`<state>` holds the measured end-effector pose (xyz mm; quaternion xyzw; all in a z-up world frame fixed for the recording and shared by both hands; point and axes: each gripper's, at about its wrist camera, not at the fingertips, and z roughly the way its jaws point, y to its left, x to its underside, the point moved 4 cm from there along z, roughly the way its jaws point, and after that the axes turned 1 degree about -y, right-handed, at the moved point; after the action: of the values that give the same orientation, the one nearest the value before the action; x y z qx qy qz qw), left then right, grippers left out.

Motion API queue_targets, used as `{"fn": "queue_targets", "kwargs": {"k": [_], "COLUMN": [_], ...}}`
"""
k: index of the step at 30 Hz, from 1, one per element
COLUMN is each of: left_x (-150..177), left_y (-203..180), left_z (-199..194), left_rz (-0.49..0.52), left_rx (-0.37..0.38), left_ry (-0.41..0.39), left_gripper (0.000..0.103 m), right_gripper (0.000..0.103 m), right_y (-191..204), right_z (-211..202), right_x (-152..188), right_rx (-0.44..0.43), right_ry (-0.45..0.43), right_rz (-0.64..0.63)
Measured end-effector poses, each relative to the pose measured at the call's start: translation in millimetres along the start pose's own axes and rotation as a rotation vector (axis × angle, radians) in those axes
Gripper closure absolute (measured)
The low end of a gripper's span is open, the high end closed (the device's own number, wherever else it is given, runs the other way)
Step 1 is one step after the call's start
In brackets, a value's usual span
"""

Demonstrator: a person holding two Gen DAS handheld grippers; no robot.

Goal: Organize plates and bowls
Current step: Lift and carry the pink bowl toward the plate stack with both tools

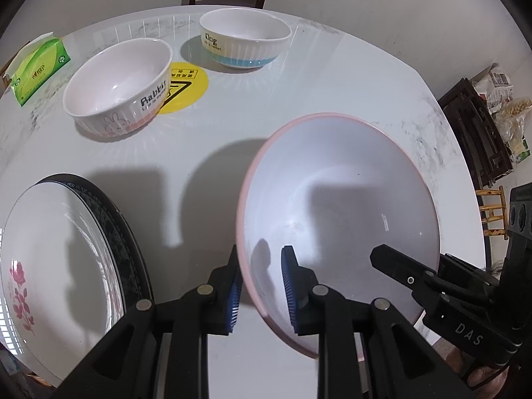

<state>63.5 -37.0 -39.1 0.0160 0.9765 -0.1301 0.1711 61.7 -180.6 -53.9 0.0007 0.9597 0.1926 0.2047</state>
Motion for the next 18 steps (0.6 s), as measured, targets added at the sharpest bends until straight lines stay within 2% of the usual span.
{"fn": "queue_targets", "kwargs": {"k": [5,12,18], "left_x": [0.2,-1.5,-1.6], "left_y": [3.4,10.6,16.3], "left_z": [0.2,-4.7,-10.8], "left_rz": [-0.004,-0.015,-0.035], "left_rx": [0.008,0.019,0.058], "left_ry": [0.002,-0.002,0.005], "left_gripper": [0.079,0.077,0.074], "right_gripper": [0.050,0.050,0.049], "right_y": [0.2,-6.8,-10.0], "right_z": [-2.7,-9.3,-19.0], "right_x": [-1.0,-4.3,-9.9], "right_rx": [0.020,0.036,0.041], "right_ry": [-0.015,-0.028,-0.054], "right_rz": [-0.010,0.004,0.012]}}
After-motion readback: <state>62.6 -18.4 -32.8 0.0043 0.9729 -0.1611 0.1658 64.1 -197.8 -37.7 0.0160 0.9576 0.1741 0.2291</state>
